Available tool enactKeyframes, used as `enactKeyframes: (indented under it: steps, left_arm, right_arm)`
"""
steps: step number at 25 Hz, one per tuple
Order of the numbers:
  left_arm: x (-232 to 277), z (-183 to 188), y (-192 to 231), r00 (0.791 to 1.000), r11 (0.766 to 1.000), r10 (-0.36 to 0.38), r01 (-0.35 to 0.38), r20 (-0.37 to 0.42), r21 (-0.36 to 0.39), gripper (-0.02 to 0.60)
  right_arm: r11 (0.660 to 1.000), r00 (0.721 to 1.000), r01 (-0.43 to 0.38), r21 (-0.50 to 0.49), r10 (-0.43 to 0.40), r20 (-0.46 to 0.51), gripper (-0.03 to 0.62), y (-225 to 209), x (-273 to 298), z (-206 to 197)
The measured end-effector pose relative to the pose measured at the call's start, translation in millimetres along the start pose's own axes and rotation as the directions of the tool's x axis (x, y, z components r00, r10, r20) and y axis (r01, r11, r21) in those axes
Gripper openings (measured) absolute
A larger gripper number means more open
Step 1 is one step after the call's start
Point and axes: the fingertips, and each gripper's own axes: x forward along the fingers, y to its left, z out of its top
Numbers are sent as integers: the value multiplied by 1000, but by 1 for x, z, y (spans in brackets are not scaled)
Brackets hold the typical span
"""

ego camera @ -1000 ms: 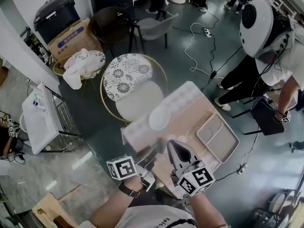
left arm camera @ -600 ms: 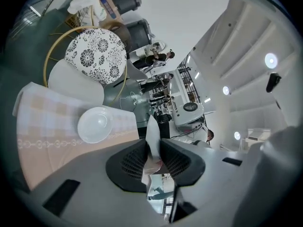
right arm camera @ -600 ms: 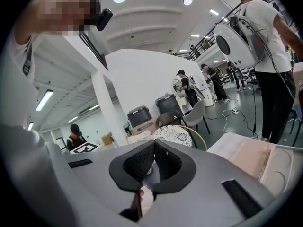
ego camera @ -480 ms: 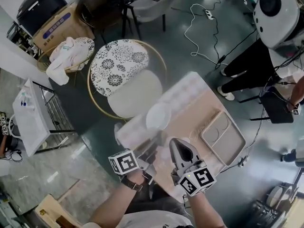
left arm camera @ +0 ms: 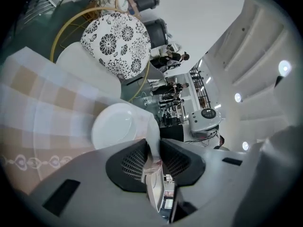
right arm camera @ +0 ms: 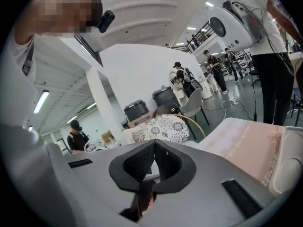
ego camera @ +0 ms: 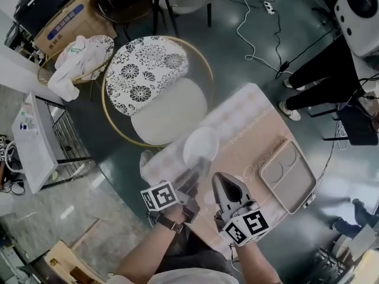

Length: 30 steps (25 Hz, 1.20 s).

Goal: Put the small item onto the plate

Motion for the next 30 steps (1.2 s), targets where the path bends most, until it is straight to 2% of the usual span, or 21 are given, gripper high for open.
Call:
enactKeyframes:
  steps: [15,20,25,30]
  left_arm:
    - [31,5,60,995,992,102,-101,4,-79,91]
    - [34,7,66,994,986,106,-105,3,-130,92]
    - [37,10,59,993,981,118,-117,0,-155,175]
    - [26,8,57,988,972,156,-154,-5,-175,181]
  right_arm:
    - [999,999,3,32,-2,-35,14,-21,10,-27]
    - [999,999,9,37,-8,-35,14,-21,11,-27]
    - [999,999,7,43,-5,-39,14,-21,11,-23]
    - [999,999,-6,37,7,-38,14,-14,10,-14]
